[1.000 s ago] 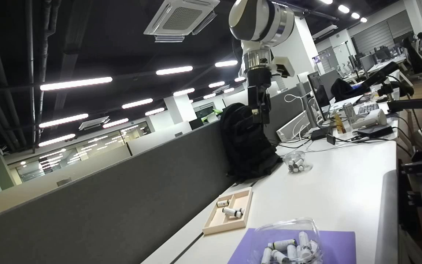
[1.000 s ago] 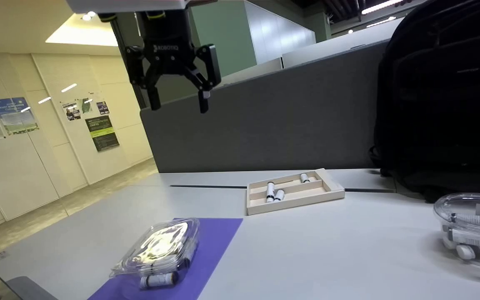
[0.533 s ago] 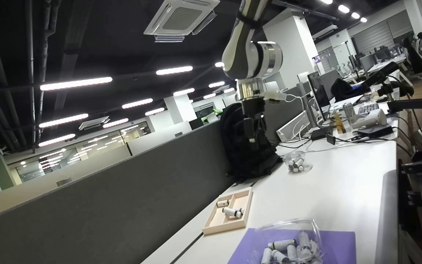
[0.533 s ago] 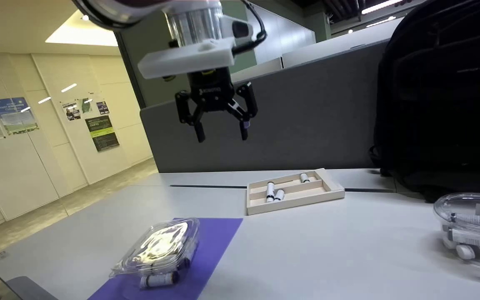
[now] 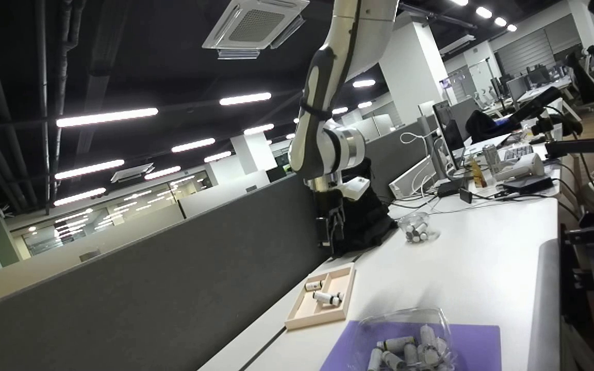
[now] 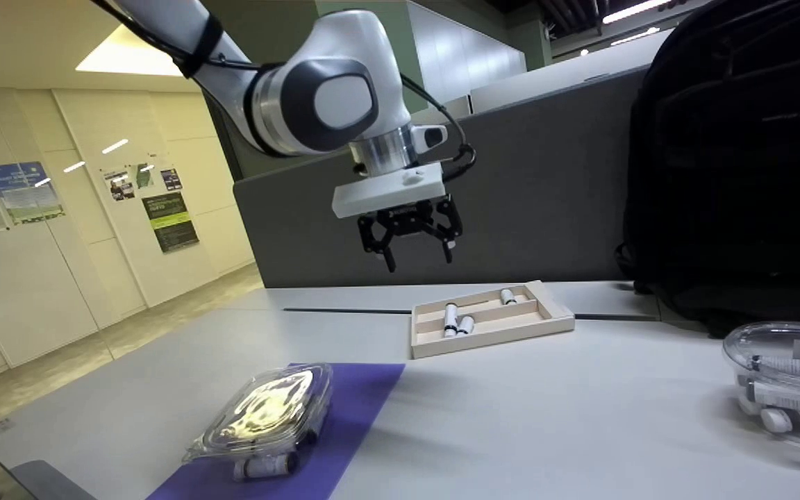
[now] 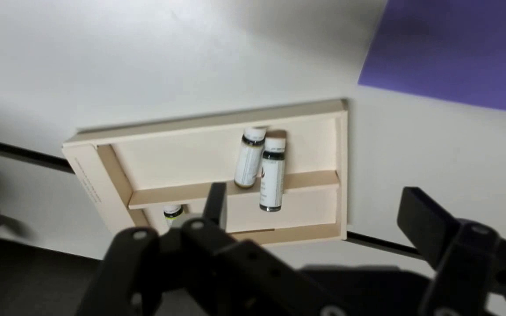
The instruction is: Remove the bottle from the tray and put it on the table
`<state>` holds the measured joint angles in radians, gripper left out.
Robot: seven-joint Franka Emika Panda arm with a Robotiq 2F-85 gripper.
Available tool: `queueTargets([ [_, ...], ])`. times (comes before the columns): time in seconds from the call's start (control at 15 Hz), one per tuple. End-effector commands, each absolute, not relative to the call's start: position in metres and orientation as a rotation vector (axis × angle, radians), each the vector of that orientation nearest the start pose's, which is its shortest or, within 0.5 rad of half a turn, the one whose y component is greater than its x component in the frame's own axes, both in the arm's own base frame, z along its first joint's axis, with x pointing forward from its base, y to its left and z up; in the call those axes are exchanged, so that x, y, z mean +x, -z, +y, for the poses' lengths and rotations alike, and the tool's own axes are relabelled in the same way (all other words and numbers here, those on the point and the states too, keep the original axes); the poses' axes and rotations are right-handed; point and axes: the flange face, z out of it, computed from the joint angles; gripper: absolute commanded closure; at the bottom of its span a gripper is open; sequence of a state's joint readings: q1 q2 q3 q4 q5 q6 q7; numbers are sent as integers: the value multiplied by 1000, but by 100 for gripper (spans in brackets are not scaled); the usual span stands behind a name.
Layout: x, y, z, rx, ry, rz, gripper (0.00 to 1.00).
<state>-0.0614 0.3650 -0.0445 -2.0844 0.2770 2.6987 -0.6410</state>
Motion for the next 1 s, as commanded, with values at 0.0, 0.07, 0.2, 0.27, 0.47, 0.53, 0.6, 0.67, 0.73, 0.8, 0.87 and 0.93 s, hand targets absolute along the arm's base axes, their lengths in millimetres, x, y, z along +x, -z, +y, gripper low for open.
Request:
queueTargets([
  [0.0,654,-256,-79,-3037,543,-450,0],
  [0.07,663,-249,-79,-3033,552,-444,0],
  [0.2,677,-235,-81,-3033,557,-441,0],
  [0.27,683,-227,-82,-3033,547,-423,0],
  [0.47,697,-203,-80,-3040,517,-406,0],
  [0.53,700,-197,-77,-3037,518,-400,0],
  [0.6,704,-192,-74,-3037,516,-401,0],
  [0.67,707,-187,-70,-3034,514,-400,0],
  [0.73,710,-181,-68,-3034,509,-405,0],
  [0.8,712,-177,-64,-3031,505,-404,0],
  [0.87,714,-172,-61,-3031,500,-408,0],
  [0.93,716,-168,-59,-3031,498,-408,0],
])
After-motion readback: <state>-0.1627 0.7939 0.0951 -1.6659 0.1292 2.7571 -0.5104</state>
